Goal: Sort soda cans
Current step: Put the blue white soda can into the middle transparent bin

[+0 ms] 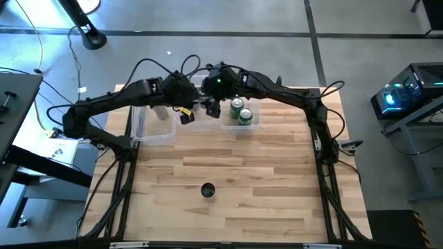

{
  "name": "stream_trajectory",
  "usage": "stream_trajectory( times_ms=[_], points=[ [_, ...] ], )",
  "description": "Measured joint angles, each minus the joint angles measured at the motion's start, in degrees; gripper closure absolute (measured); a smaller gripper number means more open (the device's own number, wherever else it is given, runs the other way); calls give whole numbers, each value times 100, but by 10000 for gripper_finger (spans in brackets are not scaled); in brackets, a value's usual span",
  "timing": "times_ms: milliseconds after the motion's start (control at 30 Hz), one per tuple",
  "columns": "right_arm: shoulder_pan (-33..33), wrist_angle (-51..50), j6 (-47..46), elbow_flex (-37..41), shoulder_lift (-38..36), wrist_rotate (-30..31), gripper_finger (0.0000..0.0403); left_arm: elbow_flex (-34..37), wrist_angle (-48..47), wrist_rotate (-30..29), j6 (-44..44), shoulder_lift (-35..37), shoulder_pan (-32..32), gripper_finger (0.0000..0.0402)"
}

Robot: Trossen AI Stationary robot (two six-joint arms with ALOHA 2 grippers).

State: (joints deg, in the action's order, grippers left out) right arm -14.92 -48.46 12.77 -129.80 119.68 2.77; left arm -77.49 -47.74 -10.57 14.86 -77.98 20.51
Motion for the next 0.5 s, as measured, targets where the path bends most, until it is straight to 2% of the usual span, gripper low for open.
stream_trajectory(
  times_ms=[100,300,500],
  points=[
    [-73,50,-12,0,-47,-22,125,0,28,184,21,271,48,330],
    [-166,-109,111,0,-157,-187,125,-4,128,175,-272,1133,125,282],
    [-233,-113,121,0,-397,-603,125,-13,300,385,-533,1528,121,204]
  ],
)
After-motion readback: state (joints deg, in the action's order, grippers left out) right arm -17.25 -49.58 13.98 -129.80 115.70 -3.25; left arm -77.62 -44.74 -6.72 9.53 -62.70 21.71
